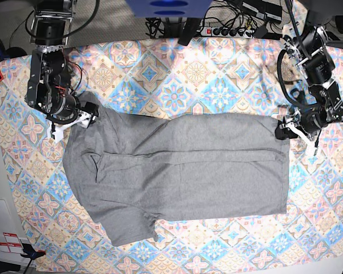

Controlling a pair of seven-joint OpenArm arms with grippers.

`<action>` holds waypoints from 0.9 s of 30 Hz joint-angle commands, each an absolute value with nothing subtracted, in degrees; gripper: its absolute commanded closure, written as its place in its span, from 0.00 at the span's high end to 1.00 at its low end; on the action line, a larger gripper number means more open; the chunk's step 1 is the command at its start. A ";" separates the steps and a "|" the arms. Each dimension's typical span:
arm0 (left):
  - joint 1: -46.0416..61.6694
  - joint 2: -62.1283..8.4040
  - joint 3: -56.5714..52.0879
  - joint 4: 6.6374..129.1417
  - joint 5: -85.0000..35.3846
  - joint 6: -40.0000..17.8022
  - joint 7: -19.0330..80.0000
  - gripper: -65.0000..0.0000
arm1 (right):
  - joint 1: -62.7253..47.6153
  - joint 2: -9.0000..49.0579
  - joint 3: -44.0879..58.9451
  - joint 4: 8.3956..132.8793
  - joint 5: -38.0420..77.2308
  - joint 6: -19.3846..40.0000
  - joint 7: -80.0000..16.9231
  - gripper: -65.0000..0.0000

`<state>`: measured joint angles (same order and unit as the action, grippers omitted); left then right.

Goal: Fold the T-shirt properly
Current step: 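Regrasp the folded shirt's edge with both grippers, then drag the folded shirt toward the robot with both grippers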

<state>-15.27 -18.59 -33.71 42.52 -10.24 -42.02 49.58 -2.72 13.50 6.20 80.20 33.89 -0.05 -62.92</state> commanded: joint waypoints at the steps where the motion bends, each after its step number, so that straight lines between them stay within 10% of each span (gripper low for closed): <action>1: -14.29 -17.45 -31.25 41.36 -4.62 -40.00 54.55 0.47 | -2.24 13.76 5.32 80.75 35.03 0.31 -63.87 0.64; 11: -14.02 -15.69 -19.21 41.45 -5.14 -40.00 54.37 0.10 | -1.89 13.76 1.45 80.31 35.12 0.31 -63.78 0.14; 27: 3.03 -15.69 -17.45 62.55 -5.23 -40.00 54.81 0.01 | -9.63 14.46 15.25 80.84 35.03 0.04 -63.87 0.05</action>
